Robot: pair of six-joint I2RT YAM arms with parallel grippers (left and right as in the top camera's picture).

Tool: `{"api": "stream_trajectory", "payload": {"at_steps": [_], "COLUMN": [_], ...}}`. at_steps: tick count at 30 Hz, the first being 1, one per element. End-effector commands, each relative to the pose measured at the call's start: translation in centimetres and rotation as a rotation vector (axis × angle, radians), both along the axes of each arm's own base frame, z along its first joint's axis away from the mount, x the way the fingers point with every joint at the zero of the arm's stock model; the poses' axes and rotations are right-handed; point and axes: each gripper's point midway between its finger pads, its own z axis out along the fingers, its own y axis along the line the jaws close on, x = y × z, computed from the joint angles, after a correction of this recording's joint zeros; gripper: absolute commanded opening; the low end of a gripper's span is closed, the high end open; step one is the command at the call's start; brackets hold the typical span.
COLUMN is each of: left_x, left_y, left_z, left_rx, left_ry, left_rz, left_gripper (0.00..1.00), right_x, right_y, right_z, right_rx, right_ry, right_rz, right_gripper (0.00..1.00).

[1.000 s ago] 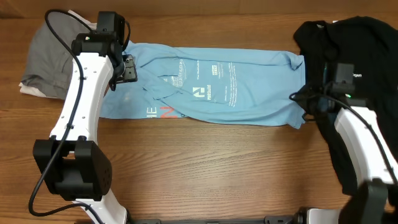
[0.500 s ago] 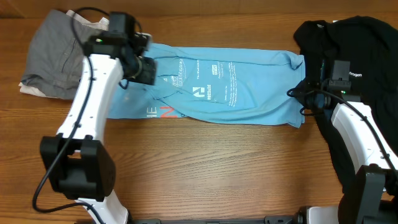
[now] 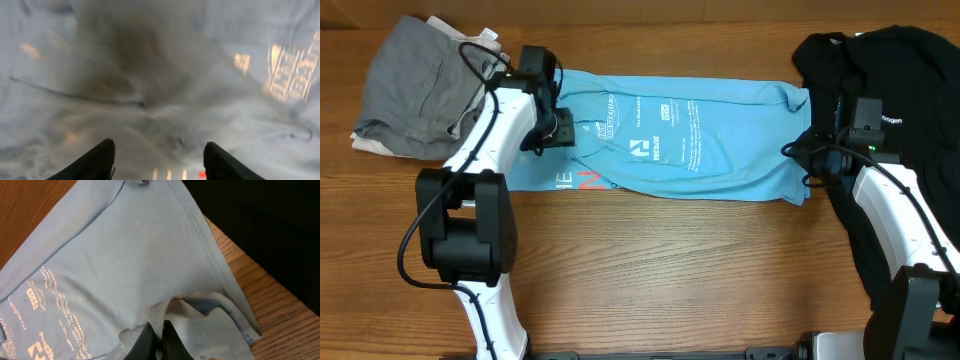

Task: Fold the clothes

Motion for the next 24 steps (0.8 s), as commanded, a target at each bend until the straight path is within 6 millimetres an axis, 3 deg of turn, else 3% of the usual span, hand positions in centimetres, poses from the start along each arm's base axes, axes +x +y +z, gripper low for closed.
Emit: {"api": "stream_trajectory", "payload": {"at_steps": [1, 6, 12, 17, 24], "left_x": [1.4, 2.5, 2.4, 2.9, 3.1], "left_y": [-0.1, -1.0, -0.3, -1.3, -0.9], "left_z": [-0.2, 0.1, 0.1, 0.2, -0.9], "left_rx": [0.01, -0.021, 0.036, 0.019, 0.035], "left_ry": [-0.05, -0.098, -0.093, -0.12, -0.111], "left_rz": [0.004, -0.068, -0.169, -0.335, -0.363], "left_gripper": [0.57, 0.46, 0.46, 0.45, 0.41], "right_x": [0.5, 0.5, 0.5, 0.4, 0.4], "right_y": [0.1, 0.1, 0.1, 0.1, 0.1], "right_z": [0.8, 0.8, 0.8, 0.8, 0.8], "right_rx": [-0.01, -0.01, -0.01, -0.009, -0.01], "right_ry": [-0.026, -0.025, -0.026, -0.024, -0.024], "right_rz": [0.018, 0.017, 0.017, 0.017, 0.017], "right_gripper": [0.04, 0.04, 0.04, 0.04, 0.04]}}
